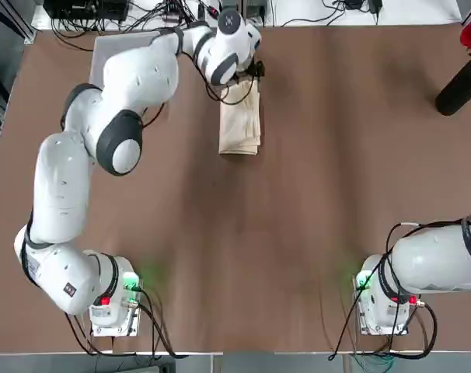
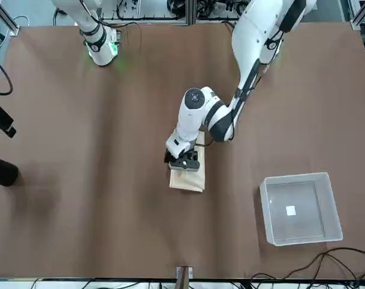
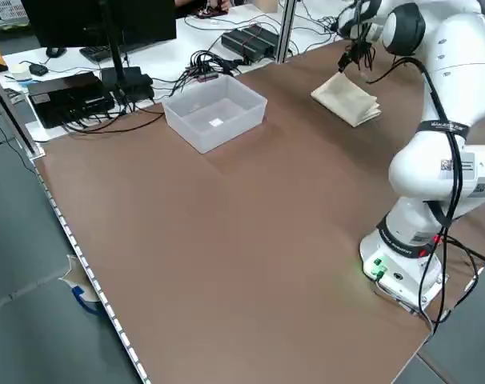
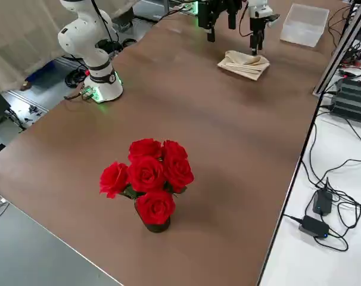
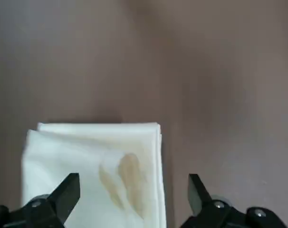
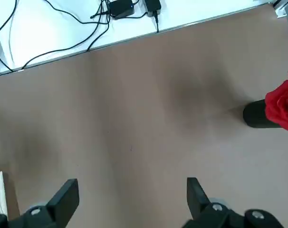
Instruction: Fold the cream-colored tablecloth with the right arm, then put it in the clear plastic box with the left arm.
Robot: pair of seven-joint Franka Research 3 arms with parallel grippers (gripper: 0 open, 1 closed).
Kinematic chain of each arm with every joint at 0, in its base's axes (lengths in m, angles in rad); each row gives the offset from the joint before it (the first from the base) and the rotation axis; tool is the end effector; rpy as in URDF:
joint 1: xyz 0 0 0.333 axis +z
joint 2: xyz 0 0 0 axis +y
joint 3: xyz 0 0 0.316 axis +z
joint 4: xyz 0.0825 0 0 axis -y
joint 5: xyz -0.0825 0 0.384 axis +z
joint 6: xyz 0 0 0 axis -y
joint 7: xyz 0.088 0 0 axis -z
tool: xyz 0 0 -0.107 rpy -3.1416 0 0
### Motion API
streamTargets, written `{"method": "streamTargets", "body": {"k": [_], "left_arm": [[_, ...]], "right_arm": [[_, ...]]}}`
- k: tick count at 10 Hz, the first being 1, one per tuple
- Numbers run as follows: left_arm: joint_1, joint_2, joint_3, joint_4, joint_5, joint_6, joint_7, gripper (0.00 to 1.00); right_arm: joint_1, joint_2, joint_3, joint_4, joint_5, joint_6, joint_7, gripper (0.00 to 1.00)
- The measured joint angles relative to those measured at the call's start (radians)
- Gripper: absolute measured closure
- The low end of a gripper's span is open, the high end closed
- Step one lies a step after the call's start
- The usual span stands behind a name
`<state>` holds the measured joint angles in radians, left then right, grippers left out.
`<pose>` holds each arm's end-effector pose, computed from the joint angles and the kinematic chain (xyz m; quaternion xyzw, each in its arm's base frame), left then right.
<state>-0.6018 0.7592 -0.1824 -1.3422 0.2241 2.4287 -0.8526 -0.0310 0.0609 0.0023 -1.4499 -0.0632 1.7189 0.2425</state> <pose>0.5691 -0.5161 0.3158 0.9851 -0.0027 0.1370 0.1039 0.5877 -0.0228 0.6624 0.9852 -0.1330 0.1066 0.0202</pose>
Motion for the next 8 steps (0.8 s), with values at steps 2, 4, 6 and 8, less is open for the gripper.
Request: {"method": "streamTargets", "body": {"k": [2,4,6,8], "left_arm": [[0.096,-0.068,-0.043,0.001,-0.124,-0.099,0.101,0.00],[0.210,-0.121,-0.088,-0.001,-0.303,-0.203,0.306,0.00],[0.236,-0.160,-0.034,-0.021,-0.498,-0.271,0.544,0.00],[0.239,-0.169,0.017,-0.101,-0.606,-0.280,0.740,0.00]], "right_arm": [[0.000,0.000,0.000,0.000,0.000,0.000,0.000,0.00],[0.001,0.000,0.001,0.000,0.000,0.000,0.000,0.00],[0.001,0.000,0.001,0.000,0.000,0.000,0.000,0.00],[0.001,0.000,0.002,0.000,0.001,0.000,0.000,0.00]]}}
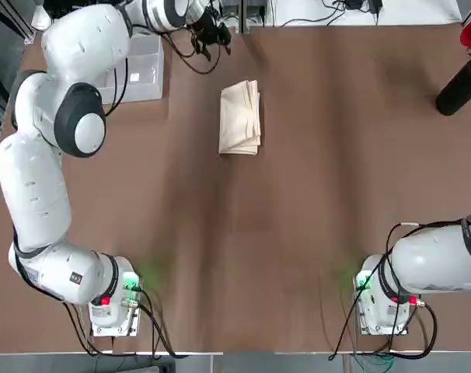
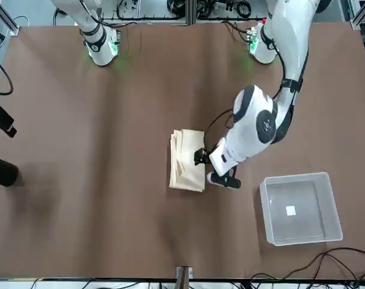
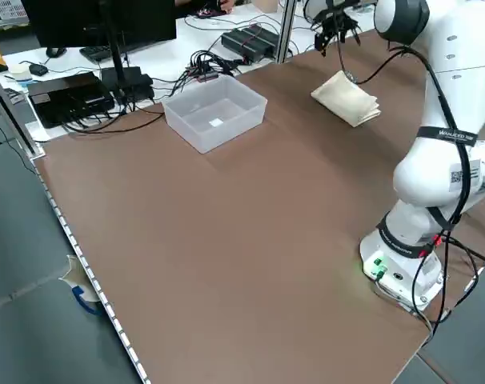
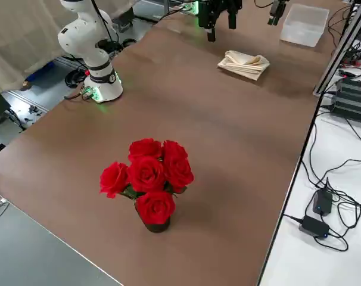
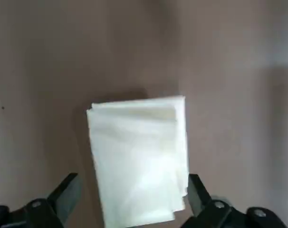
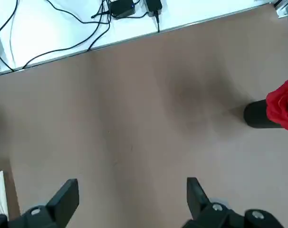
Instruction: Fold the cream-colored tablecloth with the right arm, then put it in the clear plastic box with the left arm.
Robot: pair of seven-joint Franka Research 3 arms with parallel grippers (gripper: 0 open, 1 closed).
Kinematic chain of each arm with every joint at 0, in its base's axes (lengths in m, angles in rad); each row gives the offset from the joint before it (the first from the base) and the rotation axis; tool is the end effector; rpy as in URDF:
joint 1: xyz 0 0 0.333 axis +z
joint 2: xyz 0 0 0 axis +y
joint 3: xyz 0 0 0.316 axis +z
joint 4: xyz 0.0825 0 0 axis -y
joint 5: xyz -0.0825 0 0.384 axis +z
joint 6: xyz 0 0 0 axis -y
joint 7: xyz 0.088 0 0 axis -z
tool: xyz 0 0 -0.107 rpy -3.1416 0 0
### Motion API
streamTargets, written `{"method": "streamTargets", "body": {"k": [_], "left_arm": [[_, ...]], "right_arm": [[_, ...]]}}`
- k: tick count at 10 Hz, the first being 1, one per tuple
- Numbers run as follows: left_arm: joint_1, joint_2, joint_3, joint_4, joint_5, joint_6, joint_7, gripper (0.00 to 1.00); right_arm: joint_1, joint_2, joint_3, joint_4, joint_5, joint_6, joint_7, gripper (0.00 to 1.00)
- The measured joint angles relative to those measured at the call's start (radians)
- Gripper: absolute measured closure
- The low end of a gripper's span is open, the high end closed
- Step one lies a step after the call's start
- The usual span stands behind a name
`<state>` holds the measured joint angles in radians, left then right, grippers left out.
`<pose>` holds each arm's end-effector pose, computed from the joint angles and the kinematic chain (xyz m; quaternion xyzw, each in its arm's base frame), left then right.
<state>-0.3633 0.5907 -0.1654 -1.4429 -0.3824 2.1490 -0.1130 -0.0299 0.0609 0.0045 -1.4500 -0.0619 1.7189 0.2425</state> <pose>0.6305 -0.3598 0.3643 0.9717 -0.0925 -0.0107 0.2169 0.5878 -0.0208 0.6624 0.9854 -0.1314 0.1065 0.0194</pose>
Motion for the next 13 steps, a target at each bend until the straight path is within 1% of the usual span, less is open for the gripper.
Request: {"method": "streamTargets", "body": {"k": [2,3,4,6,8,10,12,13], "left_arm": [[0.001,0.002,0.039,-0.107,-0.145,0.001,0.206,0.00],[0.002,0.003,0.054,-0.146,-0.216,0.001,0.290,0.00],[0.003,0.004,0.060,-0.172,-0.263,0.002,0.347,0.00],[0.002,0.023,0.061,-0.208,-0.326,0.007,0.427,0.00],[0.013,0.063,0.065,-0.223,-0.390,0.023,0.495,0.00],[0.033,0.113,0.065,-0.224,-0.459,0.064,0.566,0.00],[0.039,0.153,0.064,-0.215,-0.534,0.099,0.590,0.00],[0.038,0.171,0.061,-0.200,-0.553,0.122,0.590,0.00]], "right_arm": [[0.000,0.000,0.001,0.000,0.013,0.000,-0.001,0.00],[0.000,0.000,0.001,0.000,0.020,-0.002,-0.023,0.00],[0.000,0.000,0.001,0.000,0.031,-0.009,-0.065,0.00],[0.000,-0.001,-0.002,0.001,0.048,-0.049,-0.164,0.00],[0.000,-0.001,-0.003,0.001,0.048,-0.055,-0.265,0.00],[0.000,-0.001,-0.003,0.002,0.048,-0.055,-0.285,0.00],[0.000,-0.002,-0.003,0.003,0.048,-0.055,-0.294,0.00],[0.000,-0.002,-0.003,0.003,0.048,-0.056,-0.294,0.00]]}}
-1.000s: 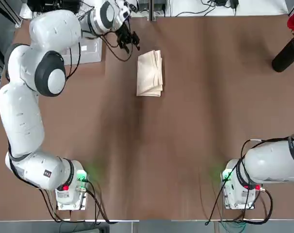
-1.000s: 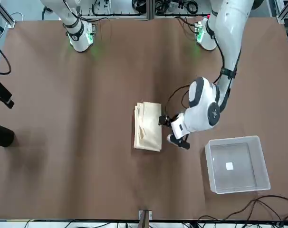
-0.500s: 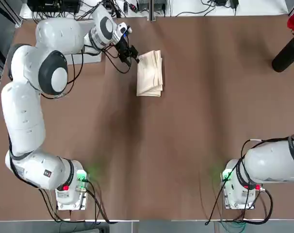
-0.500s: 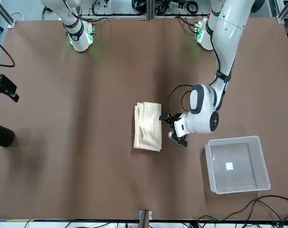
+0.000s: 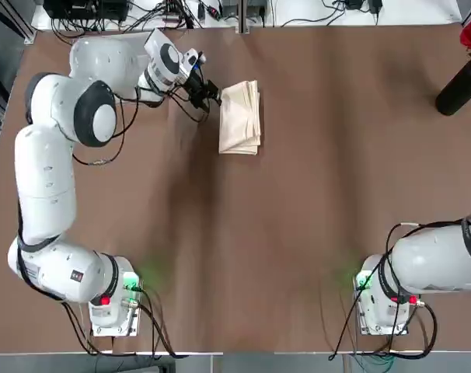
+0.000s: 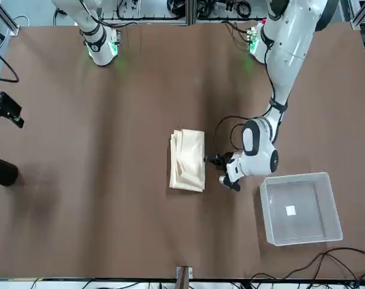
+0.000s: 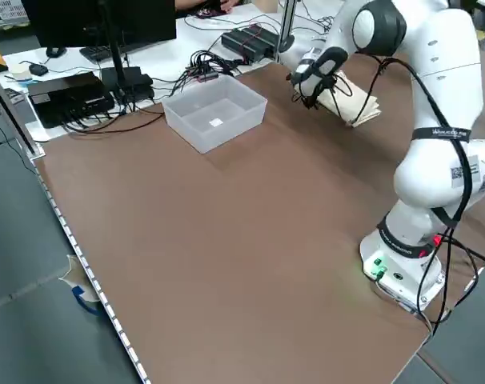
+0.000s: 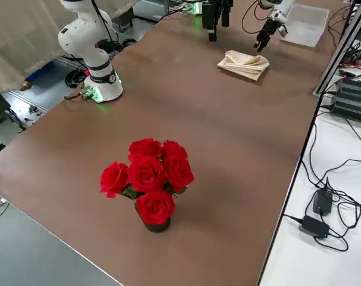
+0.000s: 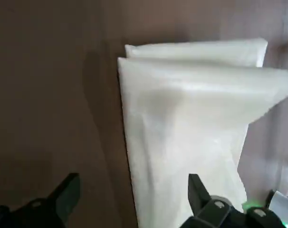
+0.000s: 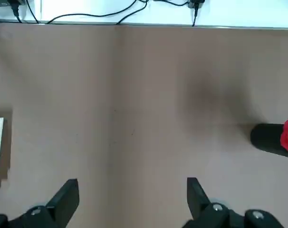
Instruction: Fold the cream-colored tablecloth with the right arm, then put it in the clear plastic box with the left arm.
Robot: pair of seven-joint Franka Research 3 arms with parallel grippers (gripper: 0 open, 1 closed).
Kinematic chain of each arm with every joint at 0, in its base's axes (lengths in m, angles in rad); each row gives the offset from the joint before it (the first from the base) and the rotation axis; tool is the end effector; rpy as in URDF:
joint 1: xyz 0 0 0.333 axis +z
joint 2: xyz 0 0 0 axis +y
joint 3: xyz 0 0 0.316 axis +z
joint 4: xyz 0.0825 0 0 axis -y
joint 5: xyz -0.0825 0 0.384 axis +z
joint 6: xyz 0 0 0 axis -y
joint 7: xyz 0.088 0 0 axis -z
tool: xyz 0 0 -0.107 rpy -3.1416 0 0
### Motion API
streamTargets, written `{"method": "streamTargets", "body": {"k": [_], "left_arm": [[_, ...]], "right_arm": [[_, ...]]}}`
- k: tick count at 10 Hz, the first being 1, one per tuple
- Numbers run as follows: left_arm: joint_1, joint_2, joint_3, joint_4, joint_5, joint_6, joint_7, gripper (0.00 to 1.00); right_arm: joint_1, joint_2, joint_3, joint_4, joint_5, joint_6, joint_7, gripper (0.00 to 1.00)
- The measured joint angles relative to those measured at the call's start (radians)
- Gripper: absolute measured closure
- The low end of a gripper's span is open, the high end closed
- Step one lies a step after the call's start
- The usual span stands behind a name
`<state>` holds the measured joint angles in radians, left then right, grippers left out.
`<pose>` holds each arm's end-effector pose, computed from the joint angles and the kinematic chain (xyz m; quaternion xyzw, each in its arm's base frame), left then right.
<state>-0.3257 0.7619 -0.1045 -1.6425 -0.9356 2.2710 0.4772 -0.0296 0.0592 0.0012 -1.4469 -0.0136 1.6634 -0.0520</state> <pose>0.6116 -0.2945 0.1687 0.9269 -0.0929 -0.0559 0.3594 0.5823 -0.0179 0.6588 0.9968 0.0119 0.0782 0.0099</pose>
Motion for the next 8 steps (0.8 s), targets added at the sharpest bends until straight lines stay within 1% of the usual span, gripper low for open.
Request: {"method": "streamTargets", "body": {"k": [4,6,8], "left_arm": [[-0.014,0.049,-0.030,0.053,-0.023,0.073,-0.019,0.00],[-0.016,0.073,-0.059,0.061,-0.023,0.117,-0.034,0.00],[-0.020,0.089,-0.068,0.071,-0.023,0.140,-0.054,0.00]], "right_arm": [[0.000,0.000,0.000,0.000,0.000,-0.004,-0.001,0.00],[0.000,0.000,0.000,0.000,0.000,-0.005,-0.001,0.00],[0.000,0.000,0.000,0.000,0.000,-0.005,0.000,0.00]]}}
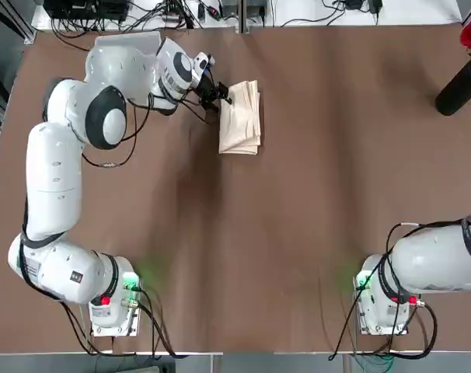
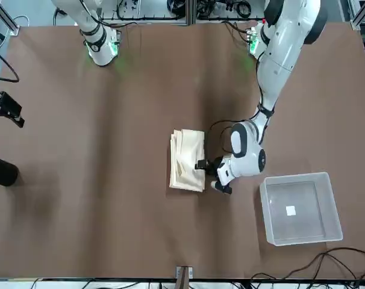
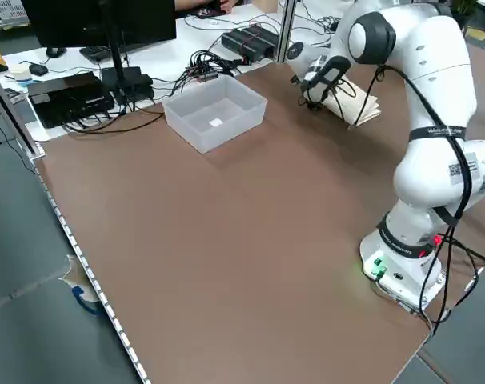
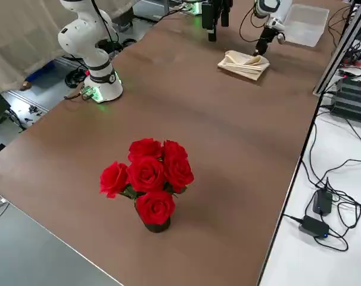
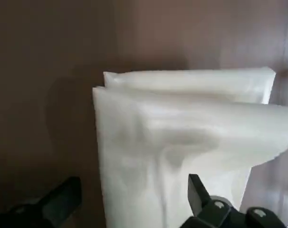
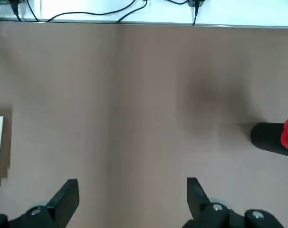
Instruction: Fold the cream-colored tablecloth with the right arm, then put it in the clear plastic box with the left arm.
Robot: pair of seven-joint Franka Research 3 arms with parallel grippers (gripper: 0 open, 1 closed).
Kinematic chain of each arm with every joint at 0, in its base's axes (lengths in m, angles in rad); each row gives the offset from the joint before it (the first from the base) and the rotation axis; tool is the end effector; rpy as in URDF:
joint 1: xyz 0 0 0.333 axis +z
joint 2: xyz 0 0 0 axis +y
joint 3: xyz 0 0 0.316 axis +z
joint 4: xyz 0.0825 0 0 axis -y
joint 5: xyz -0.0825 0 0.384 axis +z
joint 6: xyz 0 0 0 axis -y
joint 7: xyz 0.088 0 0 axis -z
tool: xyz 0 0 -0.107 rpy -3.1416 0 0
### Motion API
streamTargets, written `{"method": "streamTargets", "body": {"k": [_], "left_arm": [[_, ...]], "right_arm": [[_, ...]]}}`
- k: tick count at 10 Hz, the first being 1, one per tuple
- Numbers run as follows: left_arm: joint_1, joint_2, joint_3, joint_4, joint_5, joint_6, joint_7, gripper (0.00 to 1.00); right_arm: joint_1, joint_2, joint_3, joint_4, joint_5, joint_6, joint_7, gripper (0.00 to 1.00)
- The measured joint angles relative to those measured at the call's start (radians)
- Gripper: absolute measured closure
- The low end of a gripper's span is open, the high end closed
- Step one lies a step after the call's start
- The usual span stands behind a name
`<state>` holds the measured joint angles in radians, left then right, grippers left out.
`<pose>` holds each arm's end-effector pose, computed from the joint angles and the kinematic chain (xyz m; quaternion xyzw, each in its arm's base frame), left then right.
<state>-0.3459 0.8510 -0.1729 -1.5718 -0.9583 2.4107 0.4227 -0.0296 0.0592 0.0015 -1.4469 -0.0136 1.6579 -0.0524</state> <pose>0.6113 -0.3360 0.1456 0.9292 -0.0598 -0.0312 0.3633 0.5818 -0.0177 0.6583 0.9970 0.0122 0.0755 0.0098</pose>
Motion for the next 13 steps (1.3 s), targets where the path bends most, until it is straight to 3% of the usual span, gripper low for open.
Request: {"method": "streamTargets", "body": {"k": [5,8,11,13], "left_arm": [[-0.041,0.015,-0.014,0.025,0.000,0.056,-0.075,0.00],[-0.054,0.020,-0.014,0.031,0.000,0.075,-0.080,0.16],[-0.045,0.019,-0.014,0.041,0.000,0.075,-0.080,0.64],[-0.045,0.017,-0.014,0.046,0.000,0.074,-0.079,0.87]], "right_arm": [[0.000,0.000,0.000,0.000,0.000,-0.013,0.000,0.00],[0.000,0.000,0.000,0.000,0.000,-0.014,0.000,0.00],[0.000,0.000,0.000,0.000,0.000,-0.015,0.000,0.00],[0.000,0.000,0.000,0.000,0.000,-0.015,0.000,0.00]]}}
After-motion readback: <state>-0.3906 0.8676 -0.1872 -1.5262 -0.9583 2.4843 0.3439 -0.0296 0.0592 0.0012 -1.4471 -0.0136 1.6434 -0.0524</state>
